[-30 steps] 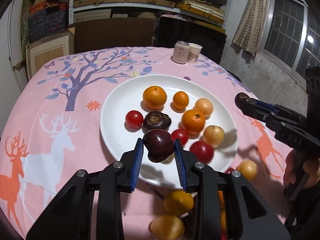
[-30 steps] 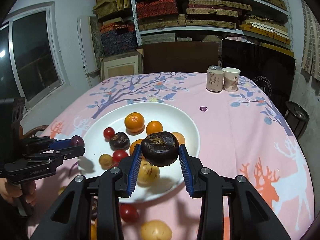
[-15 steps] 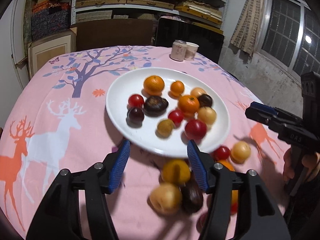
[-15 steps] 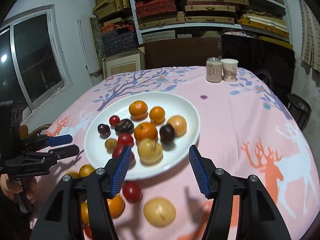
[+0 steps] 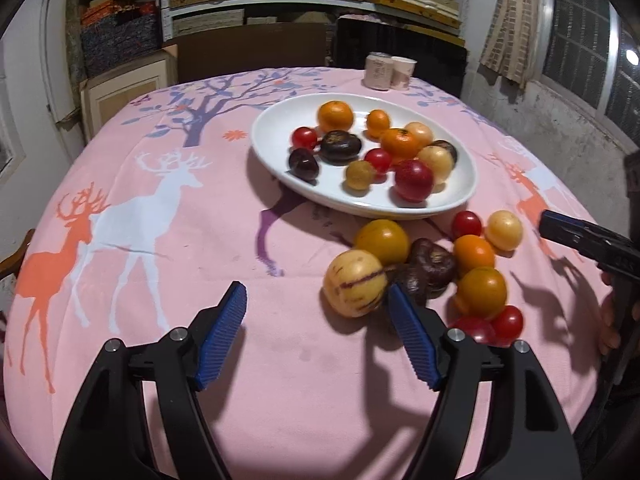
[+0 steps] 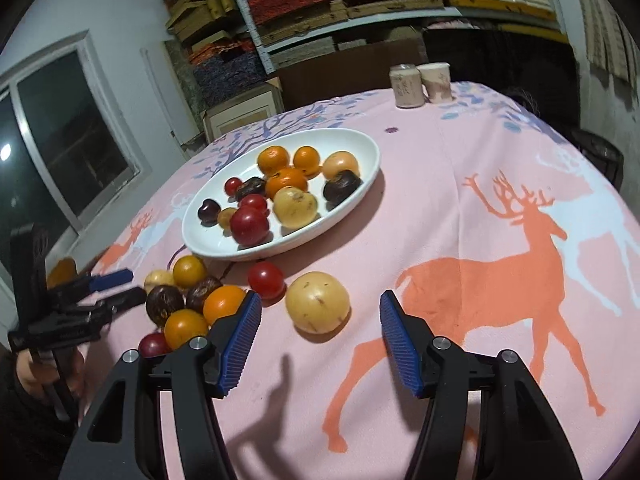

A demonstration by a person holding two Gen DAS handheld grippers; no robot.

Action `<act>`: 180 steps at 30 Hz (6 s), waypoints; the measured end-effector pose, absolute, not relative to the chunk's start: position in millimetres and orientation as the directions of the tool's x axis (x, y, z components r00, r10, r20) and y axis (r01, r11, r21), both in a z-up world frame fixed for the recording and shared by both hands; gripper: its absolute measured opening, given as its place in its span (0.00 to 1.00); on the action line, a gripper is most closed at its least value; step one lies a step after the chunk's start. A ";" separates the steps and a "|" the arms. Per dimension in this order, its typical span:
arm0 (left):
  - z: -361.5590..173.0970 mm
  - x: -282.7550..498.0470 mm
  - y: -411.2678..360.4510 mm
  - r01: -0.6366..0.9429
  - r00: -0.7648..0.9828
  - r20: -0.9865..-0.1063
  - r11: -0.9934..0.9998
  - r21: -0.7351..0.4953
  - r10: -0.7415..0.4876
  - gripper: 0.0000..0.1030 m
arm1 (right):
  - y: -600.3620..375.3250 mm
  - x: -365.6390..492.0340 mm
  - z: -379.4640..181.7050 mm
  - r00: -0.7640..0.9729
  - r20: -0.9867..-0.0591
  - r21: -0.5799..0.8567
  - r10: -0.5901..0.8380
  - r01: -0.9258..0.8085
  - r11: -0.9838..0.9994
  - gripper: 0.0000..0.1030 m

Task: Organize fruits
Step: 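Grasp a striped pale yellow melon with the left tool while the right tool grasps a large yellow fruit, then carry both fruits onto the white plate and open both tools, then grasp a red plum with the left tool while the right tool grasps a red tomato, then lower both red fruits onto the white plate and open both tools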

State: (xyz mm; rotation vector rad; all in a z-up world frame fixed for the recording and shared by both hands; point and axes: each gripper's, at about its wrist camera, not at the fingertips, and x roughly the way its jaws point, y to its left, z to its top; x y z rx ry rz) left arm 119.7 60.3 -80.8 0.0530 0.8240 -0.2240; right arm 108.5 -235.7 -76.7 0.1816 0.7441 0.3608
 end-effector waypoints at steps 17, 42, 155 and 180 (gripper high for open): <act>-100.2 158.1 41.7 0.275 0.557 -0.802 0.959 -0.068 -0.217 0.69 | -247.1 116.6 -90.3 0.625 -0.645 0.379 0.440 -0.238 0.894 0.60; -82.5 144.7 78.2 0.238 0.650 -0.670 0.934 -0.267 -0.358 0.34 | -197.9 151.3 -93.5 0.558 -0.777 0.151 0.289 -0.280 0.948 0.53; -30.7 122.8 39.9 0.352 0.652 -0.669 0.924 -0.148 -0.356 0.39 | -213.9 132.5 -10.9 0.719 -0.581 0.192 0.382 -0.335 0.922 0.29; -28.9 197.8 25.6 0.327 0.664 -0.680 0.939 -0.109 -0.311 0.59 | -180.3 198.8 -15.5 0.755 -0.583 0.067 0.302 -0.326 0.943 0.49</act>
